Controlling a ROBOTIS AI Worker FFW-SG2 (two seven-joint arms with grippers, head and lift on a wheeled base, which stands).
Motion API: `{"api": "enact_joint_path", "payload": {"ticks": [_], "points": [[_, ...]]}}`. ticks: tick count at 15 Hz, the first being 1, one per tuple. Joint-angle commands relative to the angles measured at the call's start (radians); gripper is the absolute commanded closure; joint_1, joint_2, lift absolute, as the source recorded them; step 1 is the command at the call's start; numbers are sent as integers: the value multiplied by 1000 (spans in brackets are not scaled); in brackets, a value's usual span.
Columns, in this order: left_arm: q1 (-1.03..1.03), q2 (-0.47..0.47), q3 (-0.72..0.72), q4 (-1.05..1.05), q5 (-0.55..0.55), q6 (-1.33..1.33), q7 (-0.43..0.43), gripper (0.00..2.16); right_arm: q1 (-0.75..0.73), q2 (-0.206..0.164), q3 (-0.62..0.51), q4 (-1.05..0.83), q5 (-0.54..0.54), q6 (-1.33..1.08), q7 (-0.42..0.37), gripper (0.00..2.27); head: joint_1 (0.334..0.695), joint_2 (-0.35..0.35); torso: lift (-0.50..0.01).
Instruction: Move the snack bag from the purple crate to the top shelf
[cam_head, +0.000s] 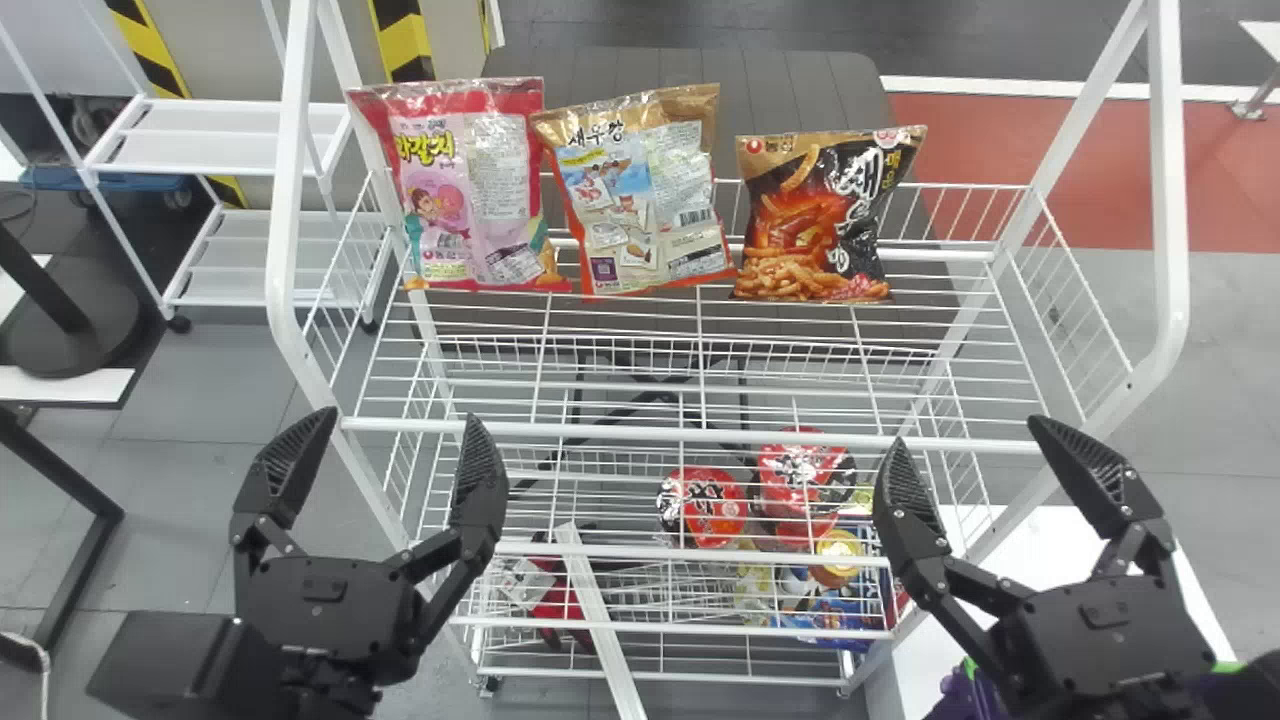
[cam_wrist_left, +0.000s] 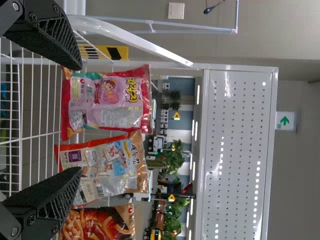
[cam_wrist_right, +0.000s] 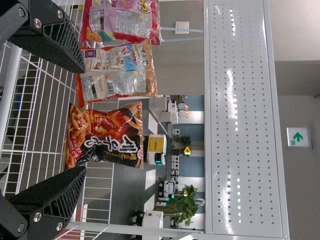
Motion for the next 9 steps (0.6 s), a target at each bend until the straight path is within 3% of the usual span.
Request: {"api": "enact_joint_path", "payload": {"ticks": [1,9], "points": [[1,2,0,-2,0,0,0,103,3,0,-1,-2,0,1,0,137,695,-16,0],[4,0,0,-8,0,0,0,103,6,-3,-3,-9,0,1,0,137,695,-16,0]]}}
